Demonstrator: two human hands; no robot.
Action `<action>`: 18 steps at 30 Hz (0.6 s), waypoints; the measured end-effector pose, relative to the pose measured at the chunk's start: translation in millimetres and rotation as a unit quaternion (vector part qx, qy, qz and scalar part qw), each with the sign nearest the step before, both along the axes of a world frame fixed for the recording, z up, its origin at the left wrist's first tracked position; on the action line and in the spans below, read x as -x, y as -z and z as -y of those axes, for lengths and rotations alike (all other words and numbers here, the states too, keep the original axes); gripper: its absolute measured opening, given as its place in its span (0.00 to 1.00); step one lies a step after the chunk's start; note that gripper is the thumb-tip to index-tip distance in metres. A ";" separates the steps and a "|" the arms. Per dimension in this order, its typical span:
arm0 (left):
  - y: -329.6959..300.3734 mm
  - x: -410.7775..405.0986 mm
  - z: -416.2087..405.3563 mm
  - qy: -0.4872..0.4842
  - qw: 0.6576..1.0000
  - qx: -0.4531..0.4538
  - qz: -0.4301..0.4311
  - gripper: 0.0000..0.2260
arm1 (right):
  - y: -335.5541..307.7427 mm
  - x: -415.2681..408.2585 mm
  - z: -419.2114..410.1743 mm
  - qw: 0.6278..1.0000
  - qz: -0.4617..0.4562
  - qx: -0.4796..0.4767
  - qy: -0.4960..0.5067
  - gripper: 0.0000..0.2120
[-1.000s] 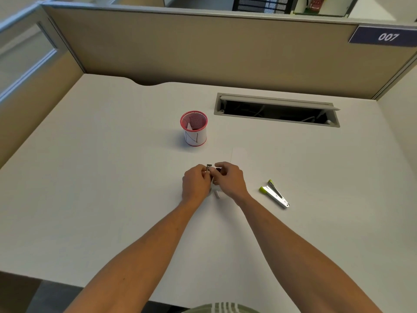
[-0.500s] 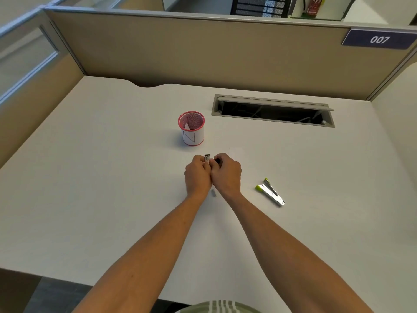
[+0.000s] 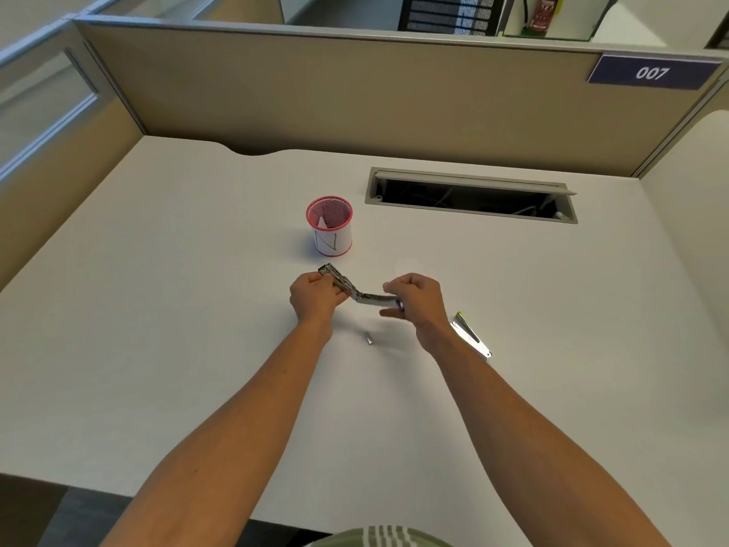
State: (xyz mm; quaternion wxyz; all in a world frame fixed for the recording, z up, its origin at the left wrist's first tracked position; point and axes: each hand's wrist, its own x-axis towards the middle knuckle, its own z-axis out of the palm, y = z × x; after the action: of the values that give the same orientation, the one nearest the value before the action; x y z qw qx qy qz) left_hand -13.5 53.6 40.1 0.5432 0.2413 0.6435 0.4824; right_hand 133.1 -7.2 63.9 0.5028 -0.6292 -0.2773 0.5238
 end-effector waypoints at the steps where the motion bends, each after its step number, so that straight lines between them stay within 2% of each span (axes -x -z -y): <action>1: -2.4 -0.3 0.9 0.007 1.000 -0.001 0.016 0.04 | 0.8 -3.5 0.8 0.999 -0.026 0.026 -0.028 0.04; 4: -8.7 -4.2 2.1 0.076 0.997 -0.004 -0.006 0.05 | 6.0 -8.4 2.8 0.992 -0.043 0.074 -0.098 0.10; 8: -20.3 -10.5 7.3 0.163 0.987 -0.016 -0.002 0.04 | 9.3 -5.0 3.5 0.983 -0.093 0.059 -0.145 0.16; 11: -25.9 -13.5 9.4 0.207 0.977 -0.034 -0.043 0.06 | 12.2 -1.3 3.7 0.973 -0.122 0.051 -0.187 0.17; 14: -29.4 -16.1 7.9 0.235 0.965 -0.063 -0.095 0.06 | 16.7 0.5 5.2 0.969 -0.145 0.033 -0.195 0.16; 18: -30.3 -19.5 8.5 0.253 0.958 -0.084 -0.109 0.08 | 17.3 1.9 7.5 0.970 -0.171 0.015 -0.174 0.17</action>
State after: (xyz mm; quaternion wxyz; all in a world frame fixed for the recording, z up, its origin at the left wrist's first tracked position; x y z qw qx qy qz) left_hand 6.0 45.1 70.3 0.5519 0.4923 0.5734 0.3524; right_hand 131.2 -14.7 46.6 0.4345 -0.4795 -0.2848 0.7073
